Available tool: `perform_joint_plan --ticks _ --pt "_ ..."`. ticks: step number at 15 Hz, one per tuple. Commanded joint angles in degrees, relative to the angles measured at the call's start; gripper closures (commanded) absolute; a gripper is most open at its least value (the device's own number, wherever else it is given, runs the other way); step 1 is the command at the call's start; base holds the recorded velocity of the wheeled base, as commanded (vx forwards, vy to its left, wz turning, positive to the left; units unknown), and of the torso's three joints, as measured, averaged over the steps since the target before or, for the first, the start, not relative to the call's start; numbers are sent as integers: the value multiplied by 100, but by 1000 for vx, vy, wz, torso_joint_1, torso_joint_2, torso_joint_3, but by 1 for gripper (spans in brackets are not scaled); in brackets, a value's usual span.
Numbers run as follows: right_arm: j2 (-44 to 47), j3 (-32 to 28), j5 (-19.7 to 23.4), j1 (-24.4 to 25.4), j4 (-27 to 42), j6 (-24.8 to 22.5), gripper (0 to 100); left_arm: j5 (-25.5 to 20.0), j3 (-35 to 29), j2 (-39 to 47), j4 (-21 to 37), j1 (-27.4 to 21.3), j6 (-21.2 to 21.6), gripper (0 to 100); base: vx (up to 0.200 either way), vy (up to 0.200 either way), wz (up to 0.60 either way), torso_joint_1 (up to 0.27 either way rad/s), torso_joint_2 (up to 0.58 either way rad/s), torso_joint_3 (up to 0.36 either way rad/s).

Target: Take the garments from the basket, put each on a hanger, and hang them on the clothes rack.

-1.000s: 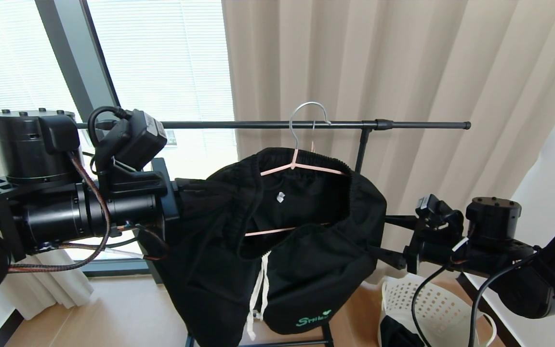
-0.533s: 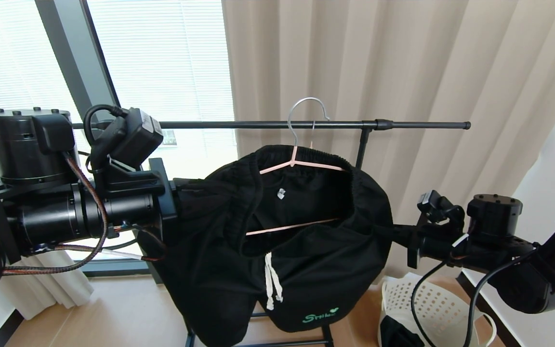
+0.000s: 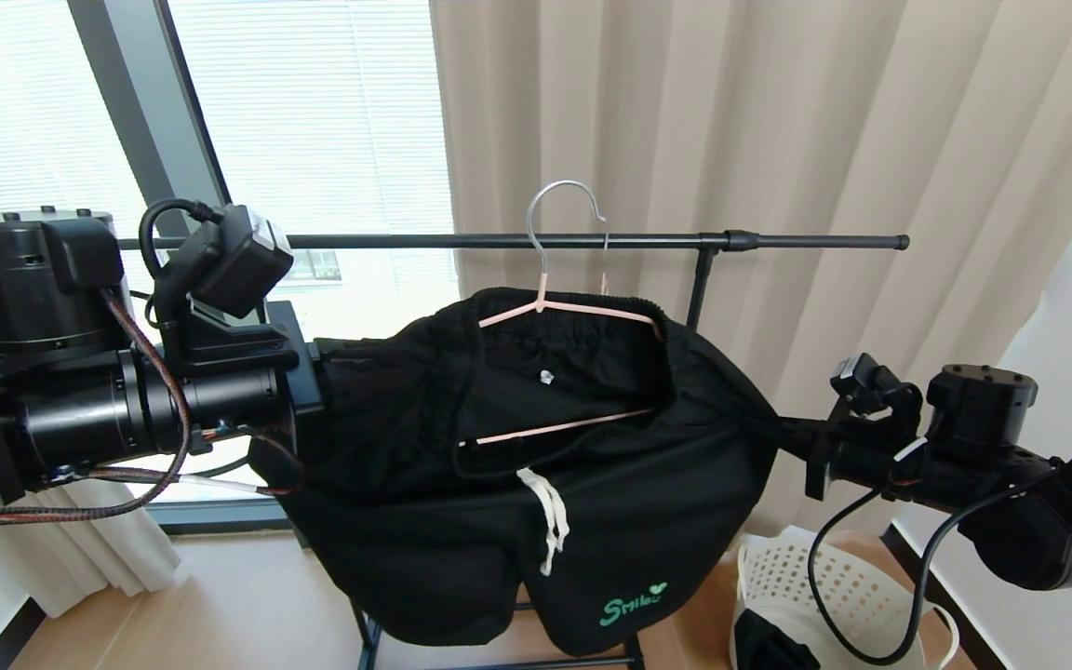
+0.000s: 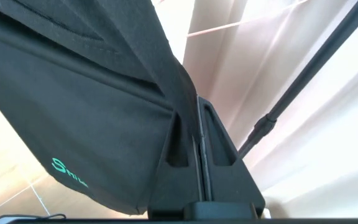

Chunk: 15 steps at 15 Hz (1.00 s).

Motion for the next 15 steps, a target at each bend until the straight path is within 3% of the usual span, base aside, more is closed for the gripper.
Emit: perform_joint_plan --ticks 1,9,10,13,15 --pt "12 -25 -2 -18 -2 -4 100 2 9 -16 -1 56 -4 100 0 0 0 0 0 0" --pt "-181 46 -2 17 323 5 100 11 -8 19 -19 65 -153 100 0 0 0 0 0 0" --pt "-287 55 -2 34 499 -12 0 11 1 28 -186 65 -268 100 0 0 0 0 0 0" --pt "-278 98 -2 34 472 -162 0 19 1 37 -282 65 -408 100 0 0 0 0 0 0" --pt "-287 169 7 34 464 -645 0 28 -8 46 -282 82 -443 100 0 0 0 0 0 0"
